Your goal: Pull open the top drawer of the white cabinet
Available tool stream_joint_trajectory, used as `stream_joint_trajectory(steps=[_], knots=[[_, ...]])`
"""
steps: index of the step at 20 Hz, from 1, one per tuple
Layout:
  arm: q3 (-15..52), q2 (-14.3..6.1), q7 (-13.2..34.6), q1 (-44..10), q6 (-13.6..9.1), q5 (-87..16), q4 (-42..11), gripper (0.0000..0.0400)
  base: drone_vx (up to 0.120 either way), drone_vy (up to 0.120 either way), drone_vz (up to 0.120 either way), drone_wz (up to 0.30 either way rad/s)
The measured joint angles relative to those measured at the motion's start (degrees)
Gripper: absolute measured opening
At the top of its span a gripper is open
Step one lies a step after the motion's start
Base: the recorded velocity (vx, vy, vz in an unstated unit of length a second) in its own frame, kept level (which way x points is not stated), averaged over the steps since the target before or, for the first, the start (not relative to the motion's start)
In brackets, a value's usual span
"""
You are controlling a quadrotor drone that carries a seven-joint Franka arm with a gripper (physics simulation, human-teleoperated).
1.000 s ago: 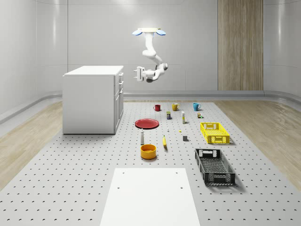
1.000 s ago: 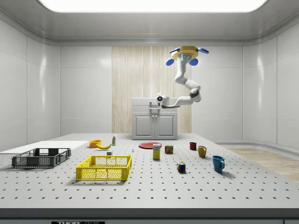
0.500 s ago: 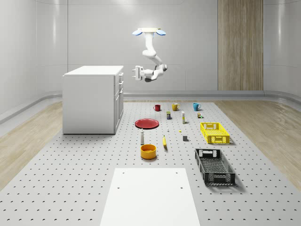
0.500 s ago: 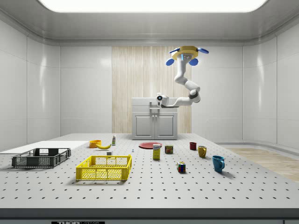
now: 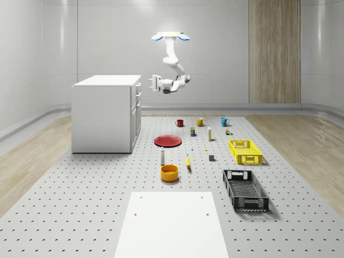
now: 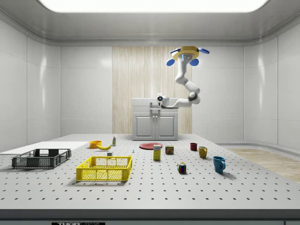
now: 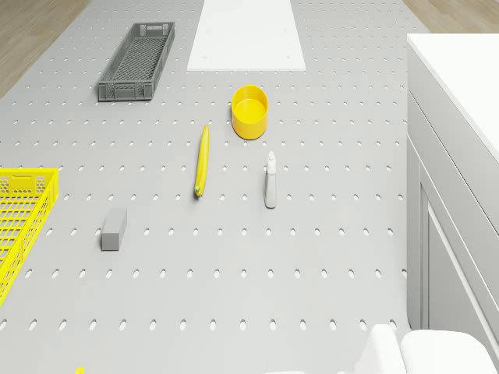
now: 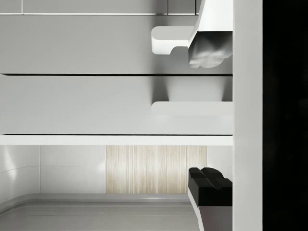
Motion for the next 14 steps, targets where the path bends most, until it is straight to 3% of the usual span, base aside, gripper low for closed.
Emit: stream_joint_trajectory(steps=[8, 14], knots=[[3.8, 3.9, -2.3, -0.3, 0.8, 5.3, 1.6, 0.0305, 0.0, 0.0, 0.0, 0.0], [4.2, 8.0, -3.9, -1.3, -1.0, 7.0, 4.2, 0.0305, 0.0, 0.0, 0.0, 0.0]])
